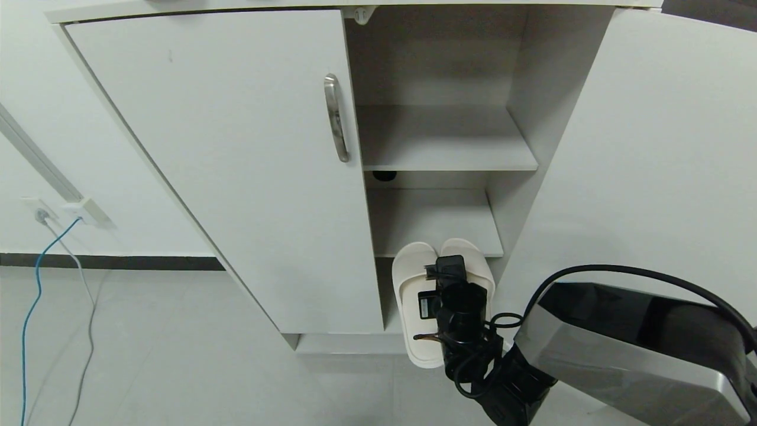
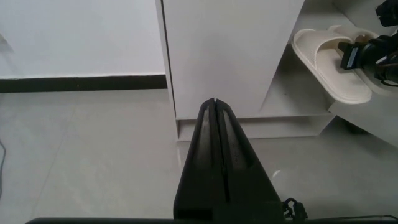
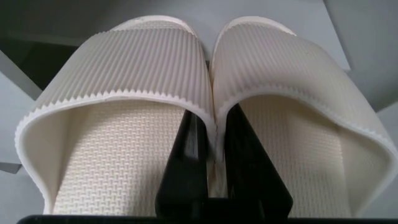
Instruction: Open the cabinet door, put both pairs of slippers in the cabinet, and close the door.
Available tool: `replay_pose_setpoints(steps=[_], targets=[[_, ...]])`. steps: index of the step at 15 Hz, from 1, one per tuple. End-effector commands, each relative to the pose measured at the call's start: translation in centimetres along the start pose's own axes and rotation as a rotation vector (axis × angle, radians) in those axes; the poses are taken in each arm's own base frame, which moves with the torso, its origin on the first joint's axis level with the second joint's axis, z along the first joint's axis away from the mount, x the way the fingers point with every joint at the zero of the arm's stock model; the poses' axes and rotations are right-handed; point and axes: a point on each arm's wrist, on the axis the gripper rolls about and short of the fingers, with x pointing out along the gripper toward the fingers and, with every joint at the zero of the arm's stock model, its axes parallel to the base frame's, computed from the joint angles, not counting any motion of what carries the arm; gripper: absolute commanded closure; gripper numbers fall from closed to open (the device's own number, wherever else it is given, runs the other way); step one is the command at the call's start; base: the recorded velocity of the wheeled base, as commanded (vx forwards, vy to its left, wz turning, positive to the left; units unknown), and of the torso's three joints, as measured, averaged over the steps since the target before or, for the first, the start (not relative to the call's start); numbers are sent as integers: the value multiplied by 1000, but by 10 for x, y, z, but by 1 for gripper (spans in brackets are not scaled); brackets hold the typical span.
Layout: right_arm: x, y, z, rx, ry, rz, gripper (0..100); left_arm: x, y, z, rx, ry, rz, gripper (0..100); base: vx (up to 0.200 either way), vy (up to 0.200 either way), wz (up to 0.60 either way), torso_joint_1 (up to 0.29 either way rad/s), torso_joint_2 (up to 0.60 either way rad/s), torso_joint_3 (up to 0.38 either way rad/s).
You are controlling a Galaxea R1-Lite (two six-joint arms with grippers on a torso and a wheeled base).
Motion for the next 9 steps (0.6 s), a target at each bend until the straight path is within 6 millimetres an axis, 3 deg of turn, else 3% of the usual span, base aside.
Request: replay_pose_setpoints(steps=[1, 6, 9], targets=[[1, -1, 3, 6, -7, -3, 100, 0, 0, 0, 0, 3, 0, 100, 200, 0, 0, -12, -2, 7], [1, -2, 7, 12, -14, -3, 100, 0, 0, 0, -1, 0, 0, 100, 200, 0, 0, 1, 3, 2], [2, -1, 6, 16, -11, 2, 100, 0, 0, 0, -3, 0, 0, 100, 0, 0, 0, 0, 0, 0]])
